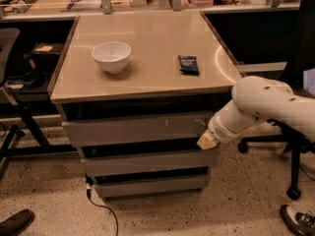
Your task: Close top drawer
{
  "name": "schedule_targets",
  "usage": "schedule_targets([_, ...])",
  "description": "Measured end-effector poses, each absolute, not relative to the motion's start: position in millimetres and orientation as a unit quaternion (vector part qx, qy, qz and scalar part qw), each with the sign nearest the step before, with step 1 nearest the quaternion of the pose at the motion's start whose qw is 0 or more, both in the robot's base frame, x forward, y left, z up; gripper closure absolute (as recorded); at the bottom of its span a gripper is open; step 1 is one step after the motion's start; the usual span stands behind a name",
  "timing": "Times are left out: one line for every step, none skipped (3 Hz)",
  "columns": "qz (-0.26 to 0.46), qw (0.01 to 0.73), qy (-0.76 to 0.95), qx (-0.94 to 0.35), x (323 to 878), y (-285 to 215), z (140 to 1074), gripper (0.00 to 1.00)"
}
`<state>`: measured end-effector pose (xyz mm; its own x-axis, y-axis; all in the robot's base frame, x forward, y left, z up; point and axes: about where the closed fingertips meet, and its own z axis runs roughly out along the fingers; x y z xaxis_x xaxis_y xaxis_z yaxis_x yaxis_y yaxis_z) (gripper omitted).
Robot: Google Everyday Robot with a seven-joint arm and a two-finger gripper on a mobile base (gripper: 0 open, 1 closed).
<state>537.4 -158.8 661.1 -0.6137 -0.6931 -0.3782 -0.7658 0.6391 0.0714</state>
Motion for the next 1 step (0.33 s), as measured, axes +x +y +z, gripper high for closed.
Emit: schedule_targets([0.112, 0.155, 0.891, -0.412, 532.6, -159.7, 665.3, 0.82])
